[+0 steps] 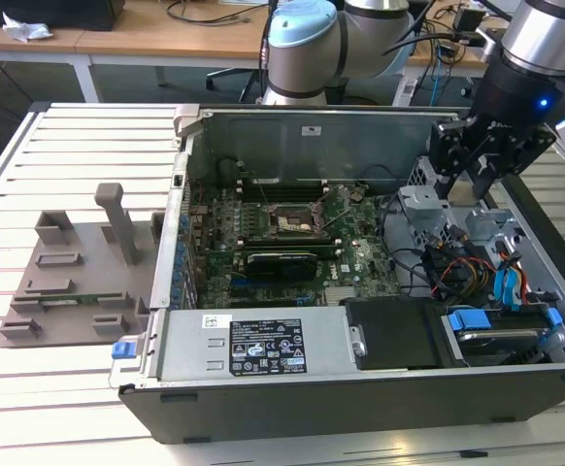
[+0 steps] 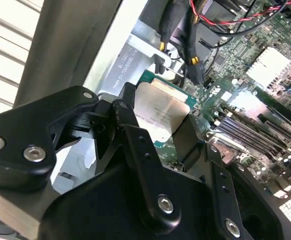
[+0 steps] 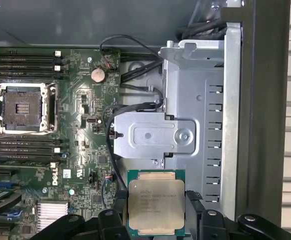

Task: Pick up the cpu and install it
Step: 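Pick up the cpu and move it towards the insertion slot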

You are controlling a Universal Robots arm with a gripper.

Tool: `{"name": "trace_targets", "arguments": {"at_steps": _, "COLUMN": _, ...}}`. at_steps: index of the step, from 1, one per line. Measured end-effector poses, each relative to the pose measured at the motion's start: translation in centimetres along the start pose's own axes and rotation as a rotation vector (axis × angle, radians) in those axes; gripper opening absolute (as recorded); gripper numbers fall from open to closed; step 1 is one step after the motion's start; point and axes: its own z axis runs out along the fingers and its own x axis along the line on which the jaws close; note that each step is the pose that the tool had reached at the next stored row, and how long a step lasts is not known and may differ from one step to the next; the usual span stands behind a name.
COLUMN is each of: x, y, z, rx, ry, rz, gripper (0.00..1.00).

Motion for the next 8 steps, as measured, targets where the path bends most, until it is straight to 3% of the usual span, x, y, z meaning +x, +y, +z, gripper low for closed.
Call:
{"name": "trace_targets", "arguments": {"at_steps": 5, "x": -0.25, "y": 0.20, "z": 0.29, "rx": 0.0001, "ry": 0.0000, "rz": 0.000, "gripper": 0.55}}
{"name": "trace_targets", "arguments": {"at_steps": 8, "x": 0.13, "y": 0.22, "z": 0.30, "rx": 0.0001, "ry": 0.0000, "rz": 0.000, "gripper": 0.55}}
